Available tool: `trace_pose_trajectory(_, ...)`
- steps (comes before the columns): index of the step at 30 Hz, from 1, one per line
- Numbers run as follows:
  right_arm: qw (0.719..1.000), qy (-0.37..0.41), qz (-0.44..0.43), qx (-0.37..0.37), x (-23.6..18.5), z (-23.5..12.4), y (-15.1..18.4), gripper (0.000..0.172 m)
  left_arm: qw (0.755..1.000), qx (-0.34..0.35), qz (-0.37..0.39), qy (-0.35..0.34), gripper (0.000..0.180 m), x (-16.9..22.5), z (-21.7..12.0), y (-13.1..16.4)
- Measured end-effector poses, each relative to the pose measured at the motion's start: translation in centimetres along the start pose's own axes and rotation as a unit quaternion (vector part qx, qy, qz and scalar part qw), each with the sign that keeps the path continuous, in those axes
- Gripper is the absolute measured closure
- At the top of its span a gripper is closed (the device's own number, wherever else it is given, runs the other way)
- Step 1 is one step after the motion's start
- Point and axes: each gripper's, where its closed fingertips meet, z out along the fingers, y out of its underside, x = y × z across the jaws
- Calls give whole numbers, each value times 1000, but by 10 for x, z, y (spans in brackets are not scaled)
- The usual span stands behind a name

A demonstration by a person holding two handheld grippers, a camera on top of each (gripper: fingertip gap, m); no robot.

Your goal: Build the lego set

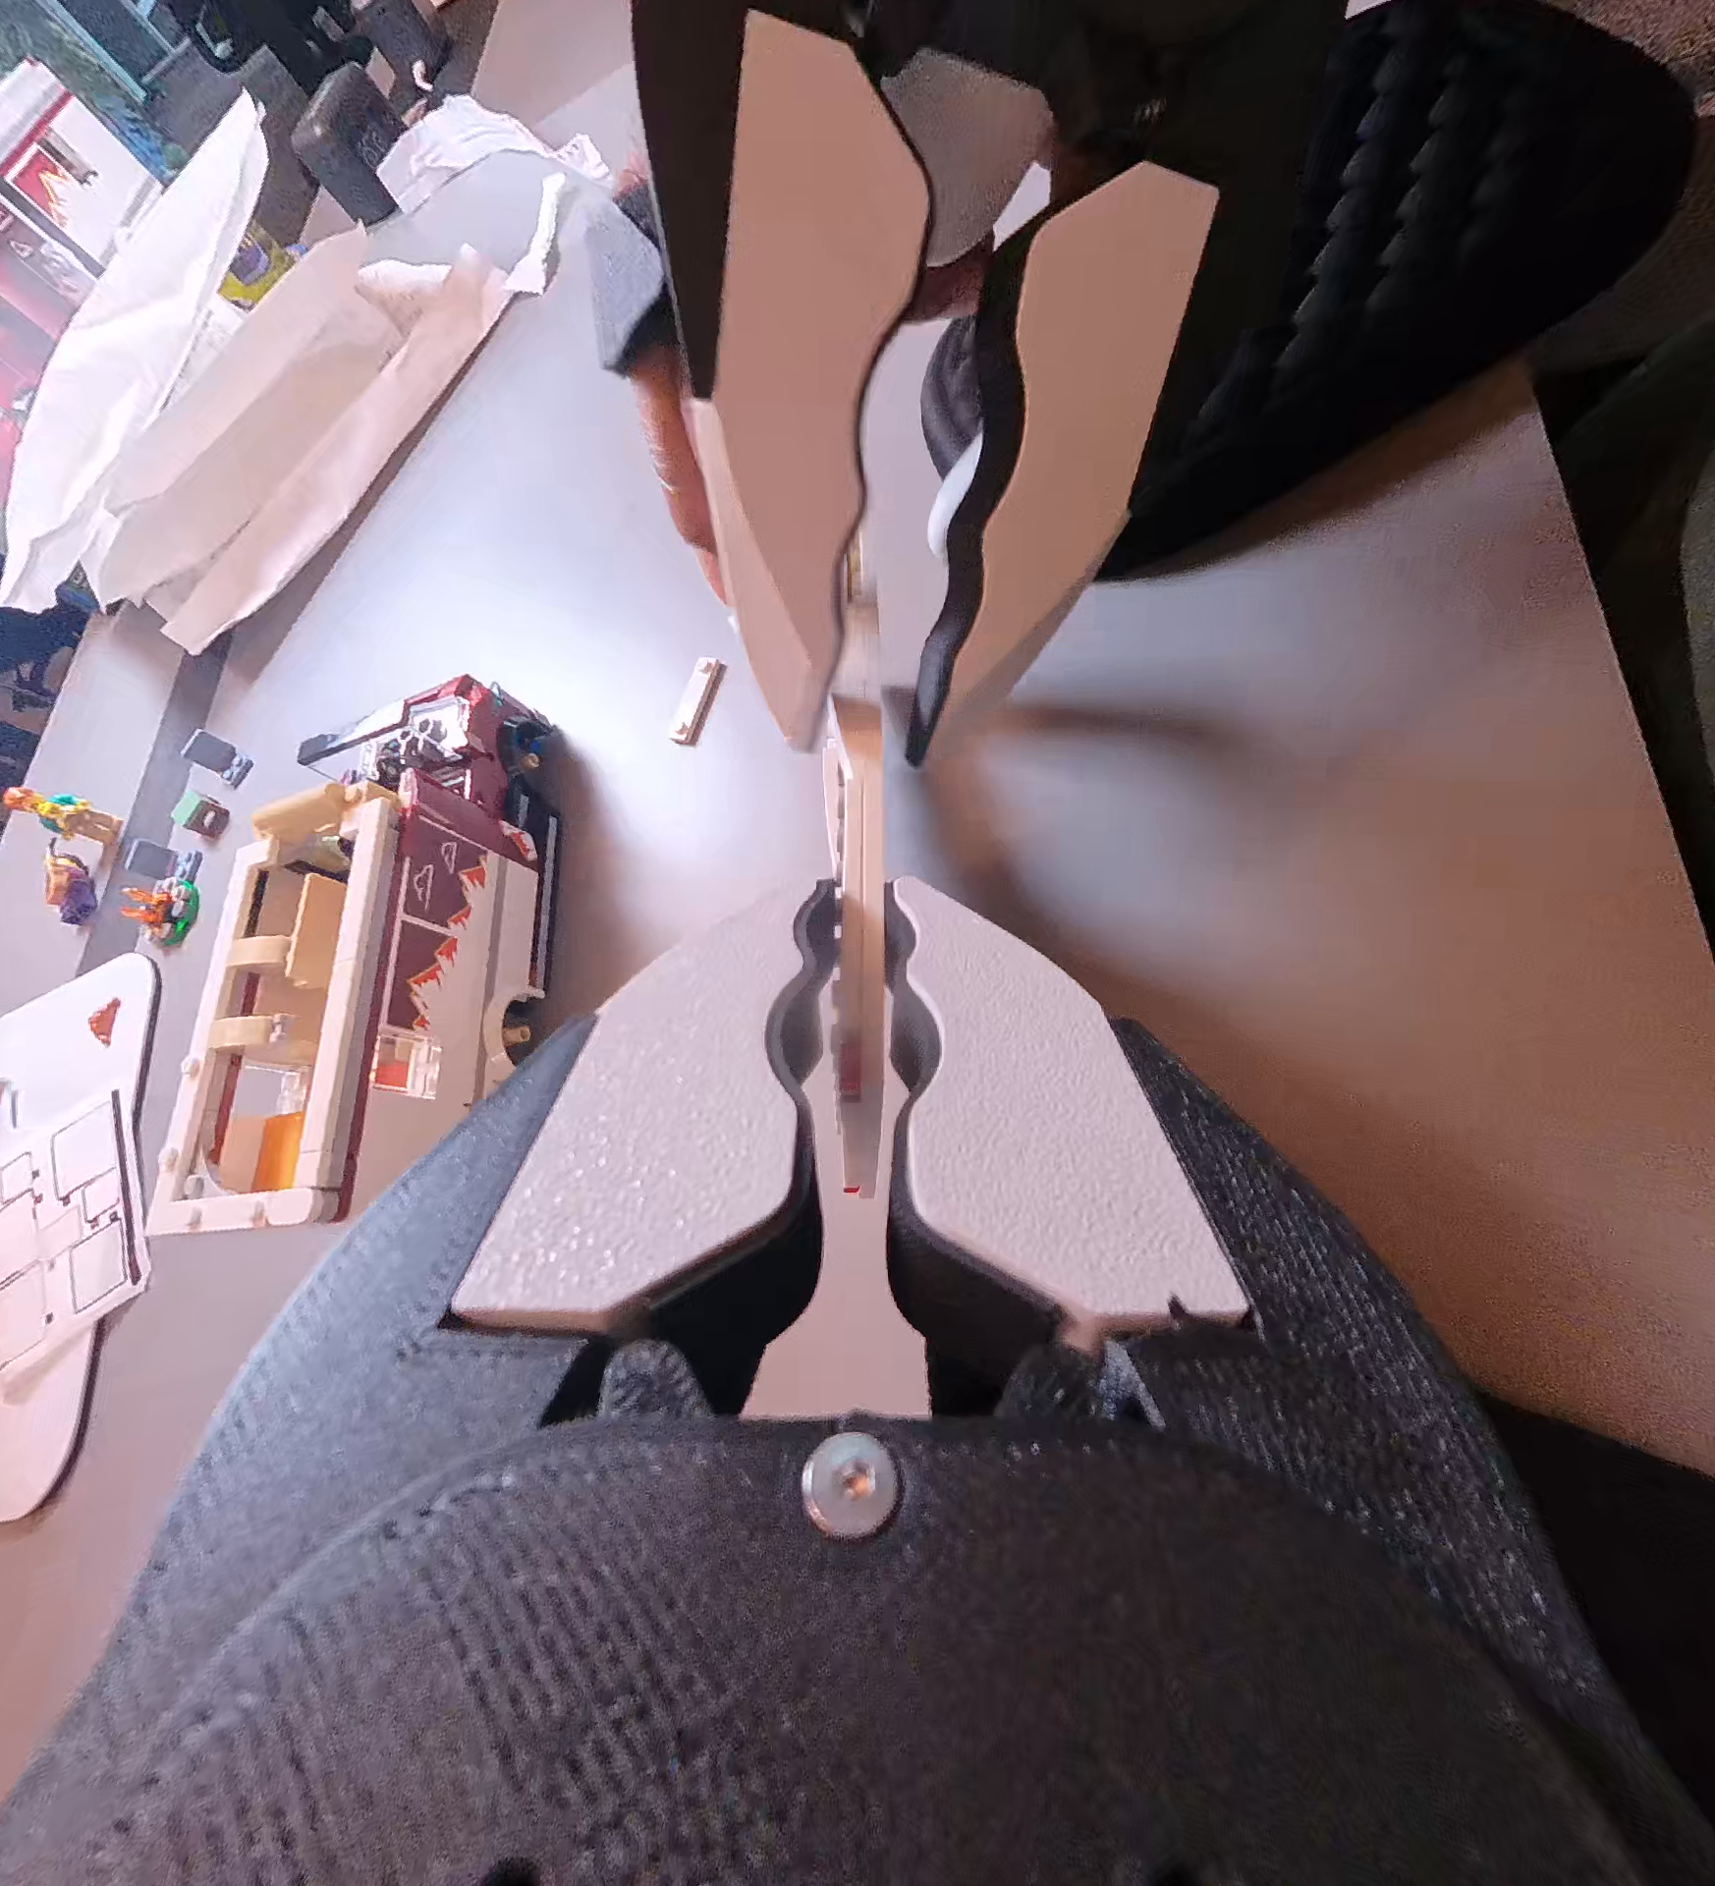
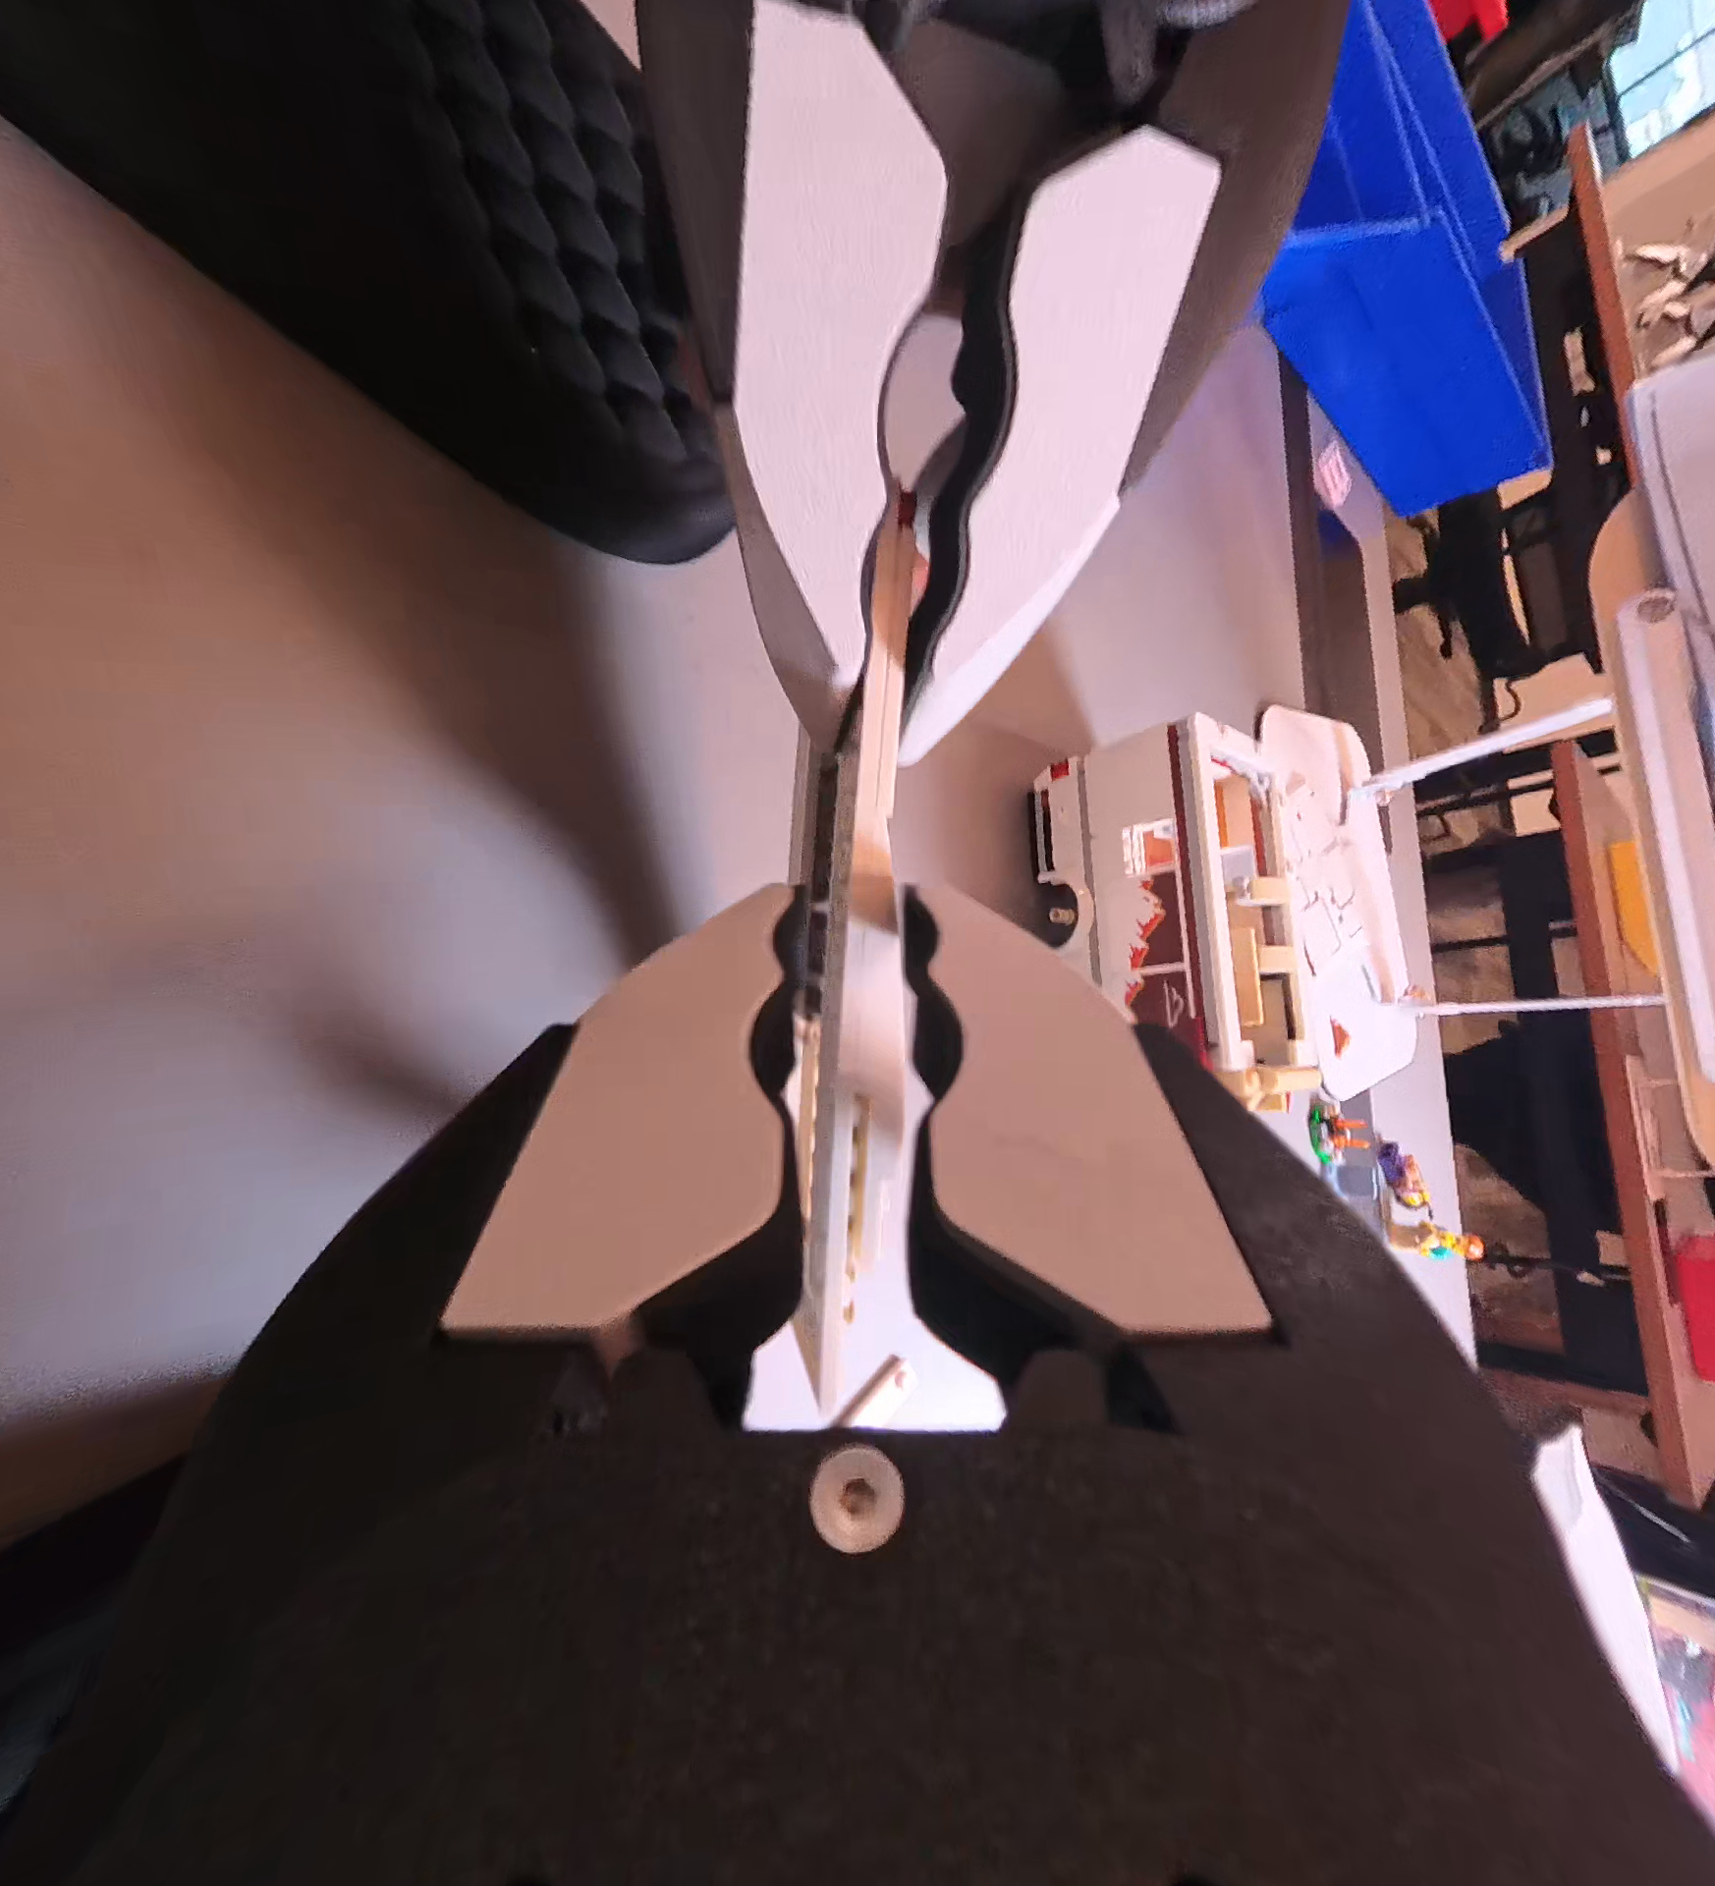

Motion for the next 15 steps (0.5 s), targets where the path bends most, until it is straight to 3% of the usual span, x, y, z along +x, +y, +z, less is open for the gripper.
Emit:
trace_pose_trajectory(1, 1000, 5, -5, 5, 0, 0, -3, 163, 1000, -1, 2, 5, 171, 2, 1, -1)
trace_pose_trajectory(12, 1000, 25, 10, 15, 9, -2, -2, 163, 999, 1, 42, -18, 171, -6, 2, -5)
trace_pose_trajectory(13, 999, 38, 14, 14, 14, -7, 2, 157, 998, 16, 49, -28, 172, -8, 1, -7)
trace_pose_trajectory(15, 998, 37, 44, -27, 20, -15, 26, 126, 995, 18, 84, -55, 172, -15, -2, -3)
